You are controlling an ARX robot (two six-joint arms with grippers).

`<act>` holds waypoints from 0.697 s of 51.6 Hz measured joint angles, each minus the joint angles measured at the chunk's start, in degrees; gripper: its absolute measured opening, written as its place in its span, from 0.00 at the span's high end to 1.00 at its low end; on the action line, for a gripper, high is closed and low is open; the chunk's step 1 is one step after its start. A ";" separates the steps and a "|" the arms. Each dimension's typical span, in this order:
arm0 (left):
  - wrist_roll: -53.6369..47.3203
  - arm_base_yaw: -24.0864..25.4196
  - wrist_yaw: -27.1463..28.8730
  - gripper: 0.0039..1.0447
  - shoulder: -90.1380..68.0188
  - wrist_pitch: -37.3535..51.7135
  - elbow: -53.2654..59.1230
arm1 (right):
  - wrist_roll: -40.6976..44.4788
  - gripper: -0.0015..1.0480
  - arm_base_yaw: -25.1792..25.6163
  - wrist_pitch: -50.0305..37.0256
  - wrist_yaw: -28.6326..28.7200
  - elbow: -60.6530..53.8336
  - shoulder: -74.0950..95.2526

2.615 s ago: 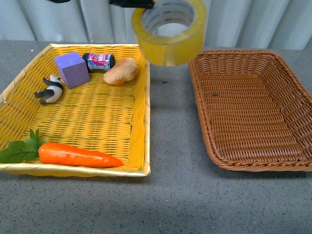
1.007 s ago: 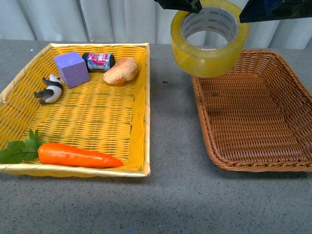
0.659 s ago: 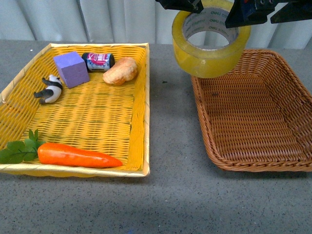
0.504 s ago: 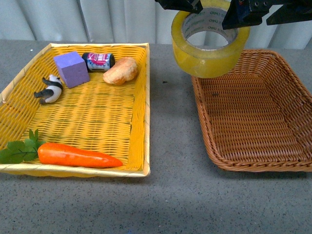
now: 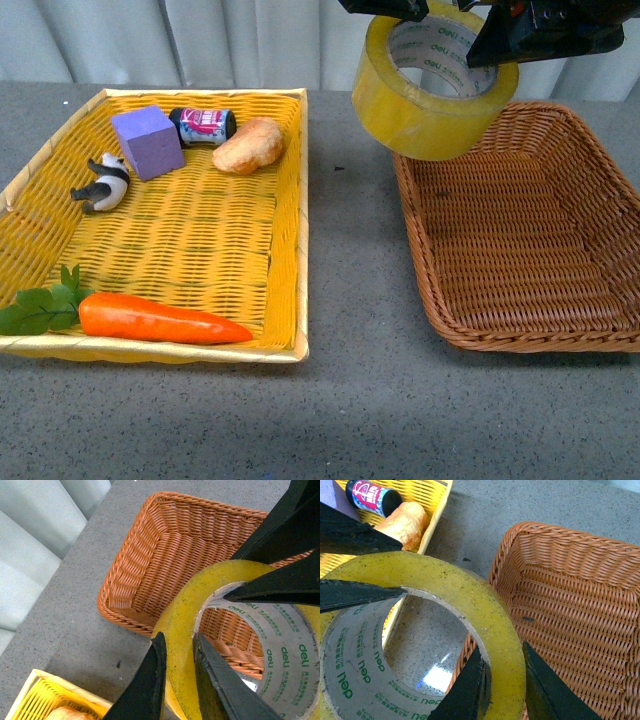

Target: Move tape to another basket

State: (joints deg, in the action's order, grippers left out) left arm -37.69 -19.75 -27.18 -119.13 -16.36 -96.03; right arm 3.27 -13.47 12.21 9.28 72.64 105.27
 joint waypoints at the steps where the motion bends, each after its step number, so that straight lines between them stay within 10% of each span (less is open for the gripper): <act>1: 0.00 0.00 -0.04 0.88 0.00 0.00 0.00 | -0.07 0.85 0.00 0.04 -0.07 0.00 0.04; 17: 3.30 -0.72 4.63 0.88 0.90 8.22 3.15 | -0.07 0.85 0.39 0.20 -1.81 1.66 1.11; 36: 15.08 2.97 12.57 0.28 6.99 21.46 8.94 | -0.70 0.85 5.44 0.61 -5.77 3.80 8.35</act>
State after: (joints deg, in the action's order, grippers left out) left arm -22.61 -16.78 -14.61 -112.14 5.10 -87.09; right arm 2.57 -8.03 12.82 3.51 76.44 113.62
